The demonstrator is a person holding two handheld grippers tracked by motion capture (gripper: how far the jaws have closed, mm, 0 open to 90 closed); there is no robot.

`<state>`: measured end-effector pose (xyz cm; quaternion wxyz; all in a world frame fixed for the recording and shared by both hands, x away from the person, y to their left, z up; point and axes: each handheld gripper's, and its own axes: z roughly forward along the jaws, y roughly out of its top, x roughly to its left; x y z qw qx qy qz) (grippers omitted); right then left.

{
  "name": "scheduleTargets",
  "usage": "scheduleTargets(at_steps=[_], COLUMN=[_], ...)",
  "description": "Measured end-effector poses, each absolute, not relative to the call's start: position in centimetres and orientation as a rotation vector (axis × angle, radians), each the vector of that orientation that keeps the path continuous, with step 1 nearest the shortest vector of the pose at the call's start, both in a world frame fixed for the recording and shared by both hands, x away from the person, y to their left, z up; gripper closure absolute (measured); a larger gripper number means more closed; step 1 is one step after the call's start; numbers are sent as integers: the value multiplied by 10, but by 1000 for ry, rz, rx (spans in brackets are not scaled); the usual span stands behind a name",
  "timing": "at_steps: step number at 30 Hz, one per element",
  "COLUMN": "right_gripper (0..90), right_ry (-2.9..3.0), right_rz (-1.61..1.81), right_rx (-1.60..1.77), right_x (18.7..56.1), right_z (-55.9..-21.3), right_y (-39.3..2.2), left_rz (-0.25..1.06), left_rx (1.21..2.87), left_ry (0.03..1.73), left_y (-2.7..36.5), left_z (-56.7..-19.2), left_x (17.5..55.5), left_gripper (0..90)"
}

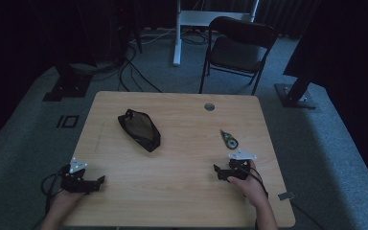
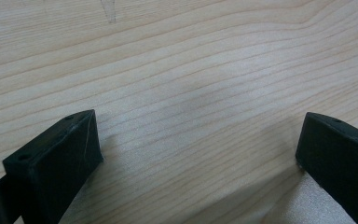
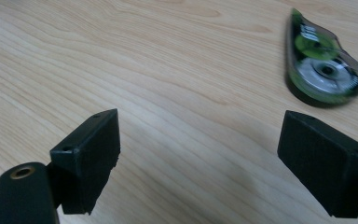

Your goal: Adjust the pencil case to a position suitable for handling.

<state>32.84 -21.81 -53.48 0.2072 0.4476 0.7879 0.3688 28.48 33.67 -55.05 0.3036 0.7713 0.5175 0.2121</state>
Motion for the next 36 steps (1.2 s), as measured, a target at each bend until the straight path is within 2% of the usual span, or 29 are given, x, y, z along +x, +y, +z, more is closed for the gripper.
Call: scheduleTargets(at_steps=[36], right_gripper=[130], right_ry=[2263], right_rz=[1127], right_rx=[1128], right_x=[354], right_z=[-526], right_y=[-144], left_rz=[562], left_rx=[2043], left_ry=[1371], left_y=[337], left_z=[-551], left_x=[285], left_gripper=[0])
